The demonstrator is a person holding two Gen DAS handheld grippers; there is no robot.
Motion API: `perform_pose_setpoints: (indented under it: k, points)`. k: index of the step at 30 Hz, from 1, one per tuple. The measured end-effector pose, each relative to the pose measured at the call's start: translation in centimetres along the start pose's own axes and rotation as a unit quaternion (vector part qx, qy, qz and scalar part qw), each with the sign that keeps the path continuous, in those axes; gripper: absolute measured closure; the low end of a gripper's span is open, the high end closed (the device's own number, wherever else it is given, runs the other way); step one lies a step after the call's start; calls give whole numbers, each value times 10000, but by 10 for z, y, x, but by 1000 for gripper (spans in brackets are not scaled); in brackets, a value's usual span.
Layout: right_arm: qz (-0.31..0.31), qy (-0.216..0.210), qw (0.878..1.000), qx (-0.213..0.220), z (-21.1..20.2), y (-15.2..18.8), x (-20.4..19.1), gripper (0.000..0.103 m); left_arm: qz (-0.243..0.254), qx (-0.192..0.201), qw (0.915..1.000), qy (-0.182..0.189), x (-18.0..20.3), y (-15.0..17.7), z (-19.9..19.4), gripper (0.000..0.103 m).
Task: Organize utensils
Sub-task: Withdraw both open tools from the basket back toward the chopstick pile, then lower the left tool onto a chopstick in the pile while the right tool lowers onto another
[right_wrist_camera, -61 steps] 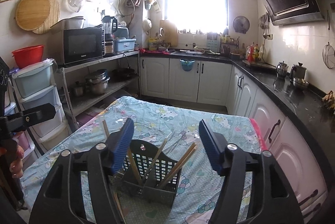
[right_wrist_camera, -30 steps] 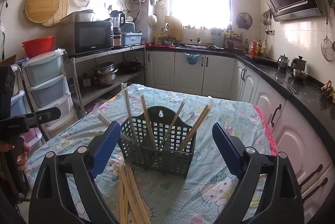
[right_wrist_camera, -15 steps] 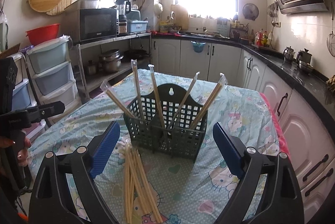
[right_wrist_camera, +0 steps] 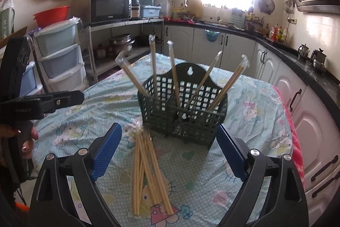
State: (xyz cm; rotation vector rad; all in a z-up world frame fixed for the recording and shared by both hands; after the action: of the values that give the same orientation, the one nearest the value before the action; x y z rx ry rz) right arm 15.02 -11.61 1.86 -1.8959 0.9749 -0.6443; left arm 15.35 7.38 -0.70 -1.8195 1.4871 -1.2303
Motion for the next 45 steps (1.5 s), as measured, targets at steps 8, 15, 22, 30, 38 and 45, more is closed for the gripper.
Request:
perform_pose_setpoints:
  k: [8,15,22,30,38,45]
  points:
    - [-113,-103,9995,-259,6,23,-6,15,46,-211,9998,57,5,13,8,11]
    - [-114,-112,9990,-426,14,35,-1,16,-110,-535,9983,226,8,29,26,11]
    - [-57,-159,9977,-661,28,47,8,25,-374,-847,9953,294,3,41,46,33]
    - [-78,-198,9961,-859,44,57,13,36,-643,-1107,9912,350,-2,45,72,52]
    - [-212,-268,9946,-975,62,58,10,42,-940,-1249,9872,312,-15,43,96,61]
    - [-298,-337,9926,-1124,81,58,5,47,-952,-1294,9868,209,-27,40,110,61]
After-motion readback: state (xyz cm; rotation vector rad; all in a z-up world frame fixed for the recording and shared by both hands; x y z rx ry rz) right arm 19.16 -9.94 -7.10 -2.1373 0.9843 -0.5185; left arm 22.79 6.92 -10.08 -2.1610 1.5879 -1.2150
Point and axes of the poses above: each gripper's, at about its wrist camera, not at the fingertips, and z roughly the way its jaws point, x to its right, y to its underside, the point moved 5 cm from there along z, roughly the way its jaws point, and after that the axes turned 6 degrees about x, right-handed, at the moved point
